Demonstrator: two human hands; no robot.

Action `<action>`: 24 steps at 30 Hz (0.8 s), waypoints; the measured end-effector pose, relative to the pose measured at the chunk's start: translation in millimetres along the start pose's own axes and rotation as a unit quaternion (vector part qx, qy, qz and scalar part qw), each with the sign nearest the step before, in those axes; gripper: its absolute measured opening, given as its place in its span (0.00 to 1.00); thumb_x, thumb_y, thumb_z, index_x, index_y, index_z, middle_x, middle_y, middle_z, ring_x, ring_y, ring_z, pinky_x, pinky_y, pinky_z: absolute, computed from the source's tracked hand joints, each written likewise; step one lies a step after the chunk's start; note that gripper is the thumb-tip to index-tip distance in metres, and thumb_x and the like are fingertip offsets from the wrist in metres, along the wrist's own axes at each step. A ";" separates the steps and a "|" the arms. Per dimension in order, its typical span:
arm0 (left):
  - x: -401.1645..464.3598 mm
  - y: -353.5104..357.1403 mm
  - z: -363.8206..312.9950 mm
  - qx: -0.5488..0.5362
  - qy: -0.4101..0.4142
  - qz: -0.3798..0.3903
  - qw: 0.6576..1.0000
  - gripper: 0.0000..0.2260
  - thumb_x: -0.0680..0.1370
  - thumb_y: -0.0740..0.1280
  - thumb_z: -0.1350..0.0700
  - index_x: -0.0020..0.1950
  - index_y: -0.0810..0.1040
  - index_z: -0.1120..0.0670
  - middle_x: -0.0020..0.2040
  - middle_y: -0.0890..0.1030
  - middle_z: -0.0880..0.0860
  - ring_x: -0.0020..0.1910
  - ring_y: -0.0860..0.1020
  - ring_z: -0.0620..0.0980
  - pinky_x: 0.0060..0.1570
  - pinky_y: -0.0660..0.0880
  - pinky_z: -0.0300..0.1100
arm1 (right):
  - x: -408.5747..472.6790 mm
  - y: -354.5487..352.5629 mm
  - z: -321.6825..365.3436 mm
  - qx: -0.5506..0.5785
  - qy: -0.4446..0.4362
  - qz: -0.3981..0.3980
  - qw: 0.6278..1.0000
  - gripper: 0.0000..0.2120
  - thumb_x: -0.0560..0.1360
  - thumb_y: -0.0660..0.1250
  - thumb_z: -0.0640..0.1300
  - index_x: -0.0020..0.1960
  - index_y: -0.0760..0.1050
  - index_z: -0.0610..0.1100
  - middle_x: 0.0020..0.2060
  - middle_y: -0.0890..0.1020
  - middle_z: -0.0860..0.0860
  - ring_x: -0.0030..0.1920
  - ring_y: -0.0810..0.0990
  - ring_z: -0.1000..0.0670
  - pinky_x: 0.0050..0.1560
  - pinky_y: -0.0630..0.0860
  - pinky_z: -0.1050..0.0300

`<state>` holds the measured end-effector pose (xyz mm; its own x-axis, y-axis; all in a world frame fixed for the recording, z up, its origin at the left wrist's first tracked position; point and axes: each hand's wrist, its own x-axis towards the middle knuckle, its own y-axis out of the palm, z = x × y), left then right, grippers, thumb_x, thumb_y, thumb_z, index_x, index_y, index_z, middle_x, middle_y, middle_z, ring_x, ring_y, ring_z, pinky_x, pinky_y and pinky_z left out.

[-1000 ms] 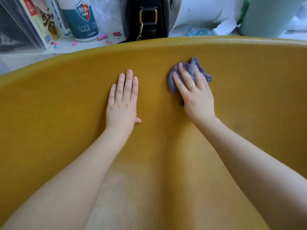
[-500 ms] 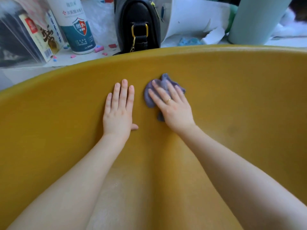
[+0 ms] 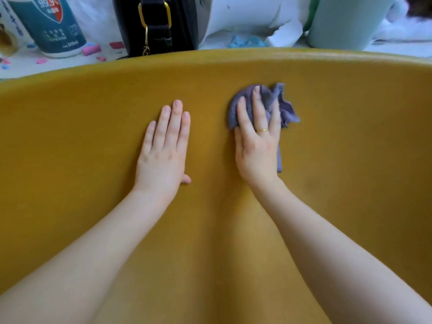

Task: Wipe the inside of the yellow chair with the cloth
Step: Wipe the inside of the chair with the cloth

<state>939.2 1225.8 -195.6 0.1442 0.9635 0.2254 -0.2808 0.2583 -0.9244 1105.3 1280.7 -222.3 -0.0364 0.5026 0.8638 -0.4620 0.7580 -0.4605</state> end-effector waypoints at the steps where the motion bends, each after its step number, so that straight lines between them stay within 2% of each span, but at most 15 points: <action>1: -0.3 -1.0 -0.1 -0.005 0.000 -0.002 1.000 0.61 0.66 0.72 0.40 0.69 0.24 0.62 0.74 0.31 0.60 0.74 0.35 0.58 0.68 0.33 0.48 | -7.9 3.6 11.4 0.009 -0.031 0.021 0.999 0.18 0.75 0.63 0.32 0.64 0.73 0.37 0.65 0.71 0.37 0.68 0.59 0.34 0.71 0.55 0.47; 3: -0.7 -5.6 -1.3 -0.010 -0.002 -0.002 1.000 0.61 0.65 0.74 0.41 0.71 0.28 0.61 0.75 0.34 0.60 0.75 0.37 0.57 0.68 0.34 0.47 | -16.1 4.4 20.9 0.014 -0.101 0.068 0.992 0.19 0.74 0.63 0.32 0.65 0.72 0.39 0.65 0.73 0.40 0.67 0.60 0.37 0.69 0.59 0.45; 6: -4.3 -13.1 -5.4 -0.005 -0.017 0.018 1.000 0.59 0.67 0.72 0.41 0.72 0.27 0.61 0.74 0.31 0.59 0.75 0.35 0.57 0.69 0.34 0.47 | 2.4 -14.2 -10.7 -0.034 -0.223 0.138 0.964 0.23 0.72 0.62 0.38 0.67 0.70 0.44 0.67 0.72 0.45 0.67 0.65 0.39 0.67 0.60 0.46; 7: -5.3 -16.3 -8.7 -0.011 -0.025 0.023 0.999 0.58 0.68 0.72 0.42 0.72 0.28 0.61 0.74 0.31 0.59 0.75 0.35 0.57 0.70 0.36 0.48 | 12.5 -24.6 -28.3 -0.061 -0.222 0.141 0.963 0.25 0.71 0.63 0.39 0.68 0.69 0.45 0.67 0.71 0.45 0.67 0.66 0.39 0.67 0.61 0.45; 10: -6.4 -27.2 -28.5 -0.070 -0.055 0.016 0.996 0.57 0.69 0.73 0.43 0.73 0.29 0.60 0.74 0.31 0.60 0.75 0.36 0.57 0.71 0.37 0.48 | 34.3 -61.5 -78.9 -0.138 -0.124 0.106 0.977 0.26 0.71 0.65 0.40 0.69 0.67 0.45 0.69 0.69 0.43 0.68 0.66 0.37 0.67 0.62 0.43; 13: 4.0 -35.5 -58.0 -0.087 -0.017 -0.030 0.996 0.58 0.68 0.71 0.41 0.70 0.25 0.58 0.75 0.32 0.59 0.75 0.36 0.56 0.69 0.33 0.48 | 34.9 -84.3 -108.1 -0.182 -0.046 0.060 0.980 0.22 0.75 0.58 0.38 0.68 0.69 0.45 0.69 0.69 0.42 0.68 0.65 0.35 0.65 0.64 0.41; 15: 14.5 -31.3 -73.5 -0.075 0.015 -0.049 0.996 0.58 0.68 0.71 0.40 0.68 0.23 0.58 0.75 0.31 0.59 0.75 0.35 0.56 0.68 0.33 0.48 | 32.9 -79.1 -110.0 -0.177 -0.018 0.017 0.984 0.22 0.73 0.57 0.37 0.67 0.71 0.43 0.67 0.70 0.40 0.67 0.65 0.32 0.66 0.63 0.41; 18: 22.9 -18.3 -84.0 -0.044 0.023 -0.038 0.998 0.61 0.64 0.72 0.36 0.70 0.26 0.60 0.76 0.35 0.59 0.76 0.39 0.56 0.70 0.37 0.48 | 16.2 -52.4 -88.7 -0.113 -0.012 -0.019 0.993 0.20 0.73 0.62 0.32 0.65 0.72 0.39 0.66 0.70 0.37 0.70 0.58 0.34 0.71 0.54 0.48; 20: 26.5 -13.8 -85.5 -0.021 -0.001 -0.057 0.998 0.65 0.54 0.75 0.33 0.74 0.39 0.61 0.77 0.49 0.59 0.76 0.52 0.56 0.71 0.48 0.48 | -7.8 -37.8 -71.7 -0.068 -0.063 0.024 0.995 0.19 0.74 0.62 0.33 0.65 0.72 0.38 0.66 0.71 0.36 0.72 0.51 0.39 0.71 0.56 0.45; 21: 26.9 -14.3 -85.6 -0.020 -0.008 -0.069 0.997 0.65 0.50 0.76 0.33 0.74 0.44 0.60 0.76 0.54 0.59 0.75 0.56 0.56 0.71 0.52 0.48 | -20.6 -34.5 -63.8 -0.051 -0.086 0.061 0.993 0.18 0.76 0.59 0.34 0.66 0.71 0.40 0.66 0.71 0.38 0.73 0.51 0.40 0.68 0.60 0.42; 22: 26.9 -15.4 -85.5 -0.018 -0.007 -0.062 0.998 0.65 0.51 0.76 0.33 0.74 0.44 0.60 0.77 0.54 0.58 0.75 0.56 0.56 0.71 0.51 0.48 | -30.6 -33.9 -58.9 -0.039 -0.103 0.096 0.989 0.18 0.77 0.57 0.36 0.67 0.69 0.42 0.66 0.71 0.40 0.72 0.56 0.39 0.65 0.64 0.39; 24: 24.9 -16.9 -85.8 -0.031 0.007 -0.048 0.998 0.62 0.59 0.74 0.35 0.73 0.34 0.59 0.77 0.44 0.59 0.76 0.46 0.56 0.71 0.43 0.48 | -35.4 -41.2 -60.7 -0.052 -0.146 0.147 0.977 0.19 0.78 0.55 0.38 0.68 0.68 0.47 0.67 0.71 0.45 0.69 0.64 0.38 0.66 0.64 0.40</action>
<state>1028.9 1239.5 -200.8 0.1802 0.9334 0.3104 -0.2055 0.3443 -0.9161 1179.4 1256.9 -246.3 -0.4111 0.5763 0.7063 -0.3017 0.6452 -0.7019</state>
